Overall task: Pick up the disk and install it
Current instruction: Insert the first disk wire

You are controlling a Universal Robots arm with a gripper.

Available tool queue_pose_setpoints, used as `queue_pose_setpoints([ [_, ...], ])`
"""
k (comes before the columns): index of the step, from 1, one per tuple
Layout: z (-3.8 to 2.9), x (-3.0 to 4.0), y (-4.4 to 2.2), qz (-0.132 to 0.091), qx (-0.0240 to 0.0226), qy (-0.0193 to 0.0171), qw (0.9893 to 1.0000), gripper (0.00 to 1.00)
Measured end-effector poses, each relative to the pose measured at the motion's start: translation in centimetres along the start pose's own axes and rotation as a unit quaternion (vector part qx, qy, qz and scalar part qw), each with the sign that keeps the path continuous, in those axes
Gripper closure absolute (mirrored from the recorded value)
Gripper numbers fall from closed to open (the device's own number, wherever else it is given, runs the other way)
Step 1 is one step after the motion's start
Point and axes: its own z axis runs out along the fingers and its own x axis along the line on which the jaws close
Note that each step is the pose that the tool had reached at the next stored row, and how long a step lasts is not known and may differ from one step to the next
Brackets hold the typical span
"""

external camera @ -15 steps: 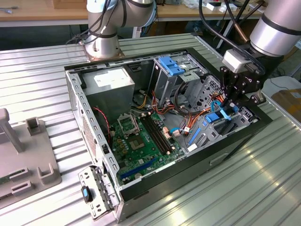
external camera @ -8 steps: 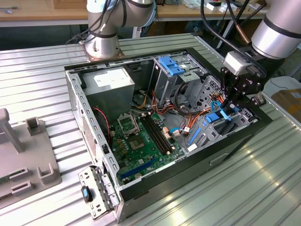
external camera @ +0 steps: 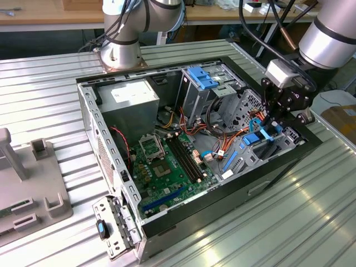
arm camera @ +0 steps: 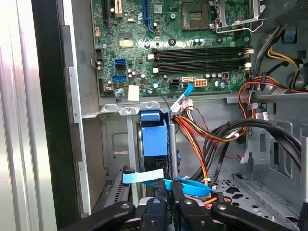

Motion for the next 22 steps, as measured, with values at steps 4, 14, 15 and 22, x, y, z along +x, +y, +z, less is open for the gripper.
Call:
queue_pose_setpoints([
  [4, 0.18, 0.1, 0.0, 0.0, -0.0001, -0.0018, 1.0, 0.84],
  [14, 0.56, 0.12, -0.06, 0.0, -0.0001, -0.0024, 1.0, 0.84],
  [15, 0.68, 0.15, -0.05, 0.0, -0.0001, -0.0026, 1.0, 0.84],
  [22, 1.01, 0.27, -0.04, 0.0, -0.0001, -0.0025, 1.0, 0.84],
])
